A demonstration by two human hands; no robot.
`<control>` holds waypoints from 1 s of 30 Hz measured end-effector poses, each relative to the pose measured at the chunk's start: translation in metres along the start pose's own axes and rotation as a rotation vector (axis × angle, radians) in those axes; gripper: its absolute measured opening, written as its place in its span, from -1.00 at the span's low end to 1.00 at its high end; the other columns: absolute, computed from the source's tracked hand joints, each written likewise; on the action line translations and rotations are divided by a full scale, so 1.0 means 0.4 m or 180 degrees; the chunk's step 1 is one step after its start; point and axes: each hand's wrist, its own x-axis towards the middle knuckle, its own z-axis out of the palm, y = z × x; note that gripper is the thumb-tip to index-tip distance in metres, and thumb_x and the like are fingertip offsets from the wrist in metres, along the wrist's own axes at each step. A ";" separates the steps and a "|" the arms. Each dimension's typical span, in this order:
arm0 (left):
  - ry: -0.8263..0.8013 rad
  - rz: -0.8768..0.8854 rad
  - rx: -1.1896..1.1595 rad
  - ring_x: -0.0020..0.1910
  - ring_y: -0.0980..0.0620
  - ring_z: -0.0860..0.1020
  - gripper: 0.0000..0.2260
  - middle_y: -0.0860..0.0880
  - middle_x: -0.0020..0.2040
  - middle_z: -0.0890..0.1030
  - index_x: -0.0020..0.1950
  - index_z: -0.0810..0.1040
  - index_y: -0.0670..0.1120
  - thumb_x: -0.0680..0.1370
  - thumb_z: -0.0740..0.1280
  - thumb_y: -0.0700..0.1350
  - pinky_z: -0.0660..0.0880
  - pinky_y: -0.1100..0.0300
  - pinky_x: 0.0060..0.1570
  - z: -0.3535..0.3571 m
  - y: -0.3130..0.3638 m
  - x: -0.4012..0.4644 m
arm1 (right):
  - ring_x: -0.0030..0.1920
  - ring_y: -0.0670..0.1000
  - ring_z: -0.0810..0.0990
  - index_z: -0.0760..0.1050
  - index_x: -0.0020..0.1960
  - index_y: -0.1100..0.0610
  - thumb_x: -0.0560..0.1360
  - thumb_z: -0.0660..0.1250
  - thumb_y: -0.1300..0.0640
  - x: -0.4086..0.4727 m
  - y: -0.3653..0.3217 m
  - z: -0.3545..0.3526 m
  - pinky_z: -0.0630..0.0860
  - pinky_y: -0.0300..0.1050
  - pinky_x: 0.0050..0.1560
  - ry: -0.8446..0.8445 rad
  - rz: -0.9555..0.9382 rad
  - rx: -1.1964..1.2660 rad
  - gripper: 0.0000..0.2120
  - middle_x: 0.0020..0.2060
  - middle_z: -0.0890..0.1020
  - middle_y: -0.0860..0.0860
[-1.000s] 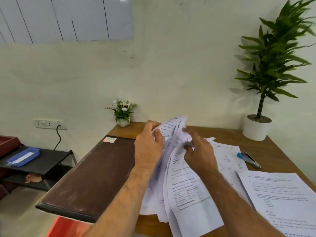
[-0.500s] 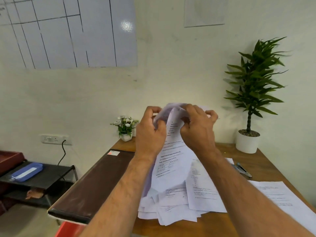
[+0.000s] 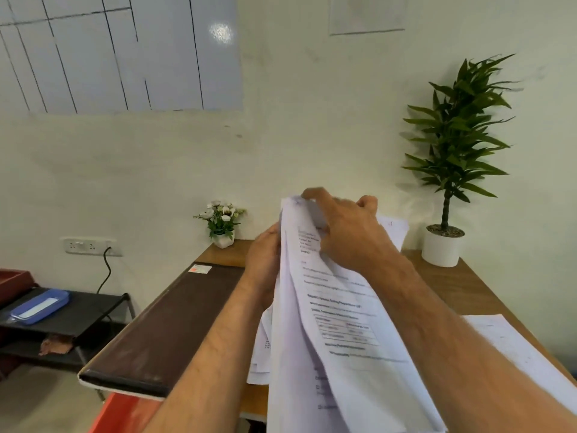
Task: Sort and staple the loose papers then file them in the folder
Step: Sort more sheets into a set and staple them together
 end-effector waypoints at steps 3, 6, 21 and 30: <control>-0.0038 -0.0373 0.0097 -0.28 0.12 0.49 -0.71 0.10 -0.34 0.56 -0.19 0.50 -0.02 0.71 0.17 -0.19 0.47 0.34 -0.39 -0.004 -0.104 -0.014 | 0.00 0.03 0.57 0.14 0.42 -0.22 0.43 0.26 0.22 -0.046 0.030 0.100 0.11 0.06 0.23 -0.0535 0.0039 -0.0100 -0.33 0.01 0.61 -0.11; 0.0048 -0.0985 0.0650 -0.14 0.04 0.48 -0.74 0.07 -0.18 0.49 -0.19 0.42 0.06 0.70 0.20 -0.12 0.36 0.26 -0.16 -0.005 -0.229 -0.022 | 0.07 -0.01 0.54 0.24 0.39 -0.19 0.45 0.27 0.25 -0.132 0.068 0.210 0.12 0.04 0.29 -0.0673 0.0210 0.0139 -0.40 0.04 0.60 -0.14; 0.0033 -0.1093 -0.0167 0.18 -0.21 0.65 -0.74 -0.12 0.20 0.69 0.30 0.63 -0.04 0.72 0.19 -0.16 0.53 -0.26 0.25 -0.072 -0.486 -0.040 | 0.00 0.02 0.53 0.49 -0.04 -0.03 0.38 0.29 0.37 -0.325 0.140 0.499 0.20 0.00 0.23 0.0107 0.0812 0.0528 -0.68 -0.10 0.60 -0.11; -0.0203 -0.0675 0.0179 0.12 -0.10 0.68 -0.66 -0.02 0.15 0.71 0.24 0.64 0.03 0.50 0.43 0.10 0.61 -0.17 0.17 -0.067 -0.490 -0.058 | 0.13 0.03 0.48 0.49 0.17 -0.01 0.46 0.35 0.33 -0.328 0.131 0.572 0.11 0.01 0.32 0.0153 0.0787 0.0320 -0.63 0.05 0.60 -0.06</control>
